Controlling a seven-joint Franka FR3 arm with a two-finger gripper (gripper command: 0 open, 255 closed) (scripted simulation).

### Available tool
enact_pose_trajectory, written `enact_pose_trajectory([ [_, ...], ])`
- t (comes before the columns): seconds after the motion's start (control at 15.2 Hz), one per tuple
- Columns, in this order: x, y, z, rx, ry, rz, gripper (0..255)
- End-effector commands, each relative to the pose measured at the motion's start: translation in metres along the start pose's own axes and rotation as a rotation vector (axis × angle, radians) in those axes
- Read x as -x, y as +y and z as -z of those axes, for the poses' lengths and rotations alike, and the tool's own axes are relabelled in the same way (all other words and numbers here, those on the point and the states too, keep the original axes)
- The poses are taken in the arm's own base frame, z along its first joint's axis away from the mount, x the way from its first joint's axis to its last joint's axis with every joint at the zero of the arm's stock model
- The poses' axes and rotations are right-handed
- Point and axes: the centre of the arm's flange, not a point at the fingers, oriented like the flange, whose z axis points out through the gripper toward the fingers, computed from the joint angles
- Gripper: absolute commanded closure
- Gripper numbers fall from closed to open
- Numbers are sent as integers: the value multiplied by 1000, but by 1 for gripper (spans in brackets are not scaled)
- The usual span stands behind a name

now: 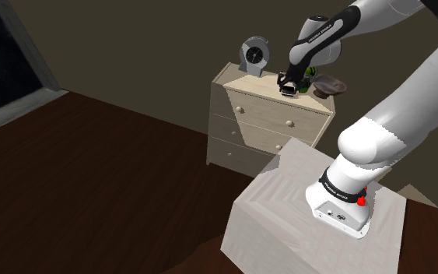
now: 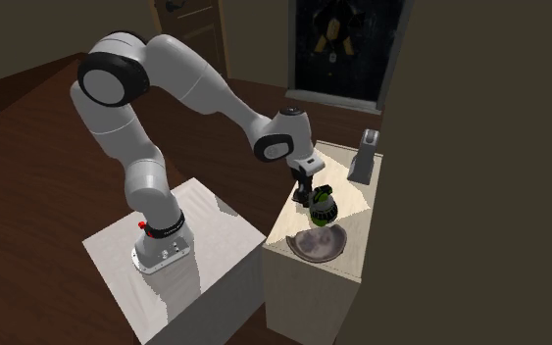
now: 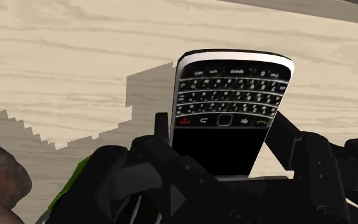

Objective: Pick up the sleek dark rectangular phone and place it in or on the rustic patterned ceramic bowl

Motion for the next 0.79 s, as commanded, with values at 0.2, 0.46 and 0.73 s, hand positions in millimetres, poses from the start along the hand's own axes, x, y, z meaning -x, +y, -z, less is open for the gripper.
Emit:
enact_pose_trajectory([
  [0.2, -5, 1, 24, 0, -1, 0, 255],
  [0.46, -10, 1, 45, 0, -1, 0, 255],
  [0.73, -14, 2, 65, 0, -1, 0, 255],
])
